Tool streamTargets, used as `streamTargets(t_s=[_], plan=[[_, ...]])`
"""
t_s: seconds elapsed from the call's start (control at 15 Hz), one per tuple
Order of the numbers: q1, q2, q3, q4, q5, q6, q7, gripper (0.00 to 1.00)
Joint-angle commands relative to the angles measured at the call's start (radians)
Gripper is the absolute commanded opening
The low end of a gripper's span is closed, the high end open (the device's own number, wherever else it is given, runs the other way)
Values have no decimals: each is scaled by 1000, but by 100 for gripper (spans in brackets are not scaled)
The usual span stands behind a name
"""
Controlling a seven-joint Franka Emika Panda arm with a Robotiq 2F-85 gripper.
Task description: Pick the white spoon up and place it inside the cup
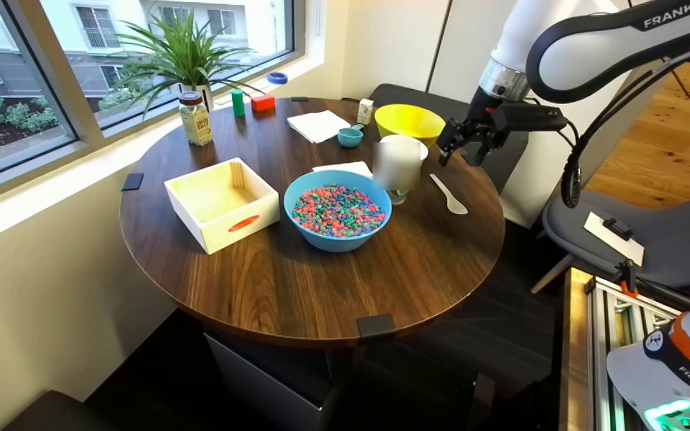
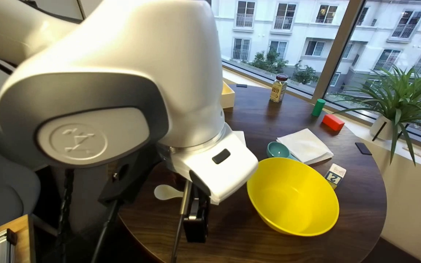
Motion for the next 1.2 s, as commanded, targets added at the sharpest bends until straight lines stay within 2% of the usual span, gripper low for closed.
streamTargets(t_s=[0.0,0.53,0.67,1.13], plan=[[20,70,-3,53,25,-17,16,100],[56,138,-12,106,97,-46,-14,100],[60,149,-14,117,107,-49,-17,74],[63,177,-22,143,145,-61,-37,19]])
